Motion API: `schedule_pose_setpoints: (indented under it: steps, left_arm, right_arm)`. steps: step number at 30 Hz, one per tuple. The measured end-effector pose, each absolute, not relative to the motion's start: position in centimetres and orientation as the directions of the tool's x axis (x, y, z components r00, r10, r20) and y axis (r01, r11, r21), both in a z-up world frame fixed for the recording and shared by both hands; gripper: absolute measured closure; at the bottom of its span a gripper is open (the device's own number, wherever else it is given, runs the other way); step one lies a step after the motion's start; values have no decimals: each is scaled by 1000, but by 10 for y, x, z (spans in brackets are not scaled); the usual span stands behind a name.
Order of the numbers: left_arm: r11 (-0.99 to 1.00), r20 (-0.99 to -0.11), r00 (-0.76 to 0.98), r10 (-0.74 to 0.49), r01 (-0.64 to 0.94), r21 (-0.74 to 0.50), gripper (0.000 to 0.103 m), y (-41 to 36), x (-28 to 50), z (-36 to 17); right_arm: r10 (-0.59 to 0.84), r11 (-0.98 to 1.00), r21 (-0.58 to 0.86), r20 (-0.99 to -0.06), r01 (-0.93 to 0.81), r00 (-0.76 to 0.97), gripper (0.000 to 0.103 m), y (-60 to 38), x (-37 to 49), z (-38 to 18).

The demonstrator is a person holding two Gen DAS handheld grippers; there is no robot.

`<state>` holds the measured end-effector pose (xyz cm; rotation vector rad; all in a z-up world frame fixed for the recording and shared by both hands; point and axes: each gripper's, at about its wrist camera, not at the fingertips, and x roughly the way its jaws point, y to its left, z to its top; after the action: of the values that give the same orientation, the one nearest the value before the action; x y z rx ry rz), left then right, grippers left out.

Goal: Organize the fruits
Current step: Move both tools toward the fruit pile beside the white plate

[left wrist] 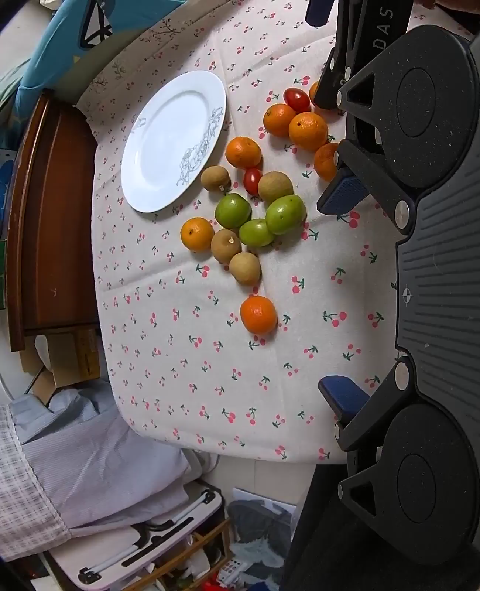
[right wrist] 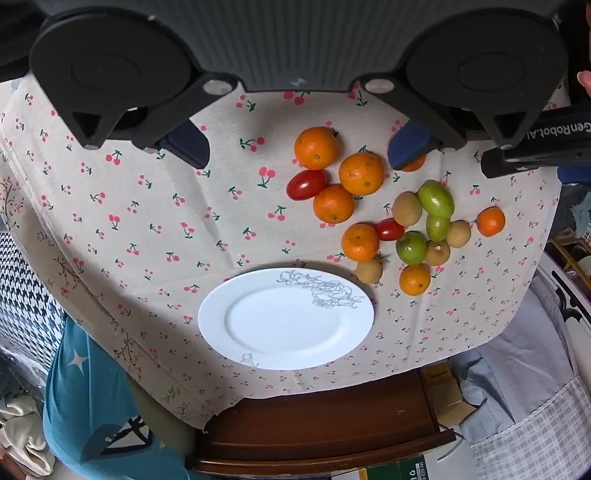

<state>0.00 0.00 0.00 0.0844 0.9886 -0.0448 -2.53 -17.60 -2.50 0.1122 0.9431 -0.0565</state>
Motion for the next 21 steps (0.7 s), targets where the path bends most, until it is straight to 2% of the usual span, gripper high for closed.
schedule_pose_setpoints:
  steps: [21]
  left_arm:
    - [997,-839,544,9,56,48,8,5,1,3]
  right_arm:
    - [3,986,99,-819,136,574,1,-185,-23,-26]
